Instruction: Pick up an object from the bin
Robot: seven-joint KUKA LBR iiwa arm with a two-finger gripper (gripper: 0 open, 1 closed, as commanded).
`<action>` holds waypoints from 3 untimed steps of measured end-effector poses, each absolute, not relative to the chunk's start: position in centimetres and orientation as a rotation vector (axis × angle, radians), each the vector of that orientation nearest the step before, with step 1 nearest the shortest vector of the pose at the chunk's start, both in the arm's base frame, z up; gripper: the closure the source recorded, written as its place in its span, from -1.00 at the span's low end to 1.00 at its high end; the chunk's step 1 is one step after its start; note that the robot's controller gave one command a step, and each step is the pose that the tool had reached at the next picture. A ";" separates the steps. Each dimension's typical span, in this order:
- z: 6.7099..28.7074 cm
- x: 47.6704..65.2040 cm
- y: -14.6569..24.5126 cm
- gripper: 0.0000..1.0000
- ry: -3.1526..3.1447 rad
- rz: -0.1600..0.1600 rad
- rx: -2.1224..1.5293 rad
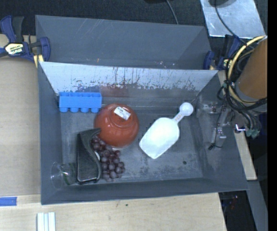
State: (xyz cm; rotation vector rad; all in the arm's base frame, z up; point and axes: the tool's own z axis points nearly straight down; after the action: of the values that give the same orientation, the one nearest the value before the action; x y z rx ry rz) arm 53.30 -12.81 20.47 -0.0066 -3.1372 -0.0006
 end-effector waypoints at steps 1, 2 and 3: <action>20.9 53.5 -12.7 -1.00 -3.145 0.002 0.002; 9.0 60.7 -7.6 -1.00 -3.110 0.005 0.505; 14.1 48.7 -6.8 -1.00 -3.125 0.008 0.406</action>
Offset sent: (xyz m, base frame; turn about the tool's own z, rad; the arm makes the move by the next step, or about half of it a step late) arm 0.0817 0.0609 -0.1347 -0.3731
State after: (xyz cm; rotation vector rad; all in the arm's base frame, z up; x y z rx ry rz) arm 48.69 -6.83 14.13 0.4057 -3.1253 0.0077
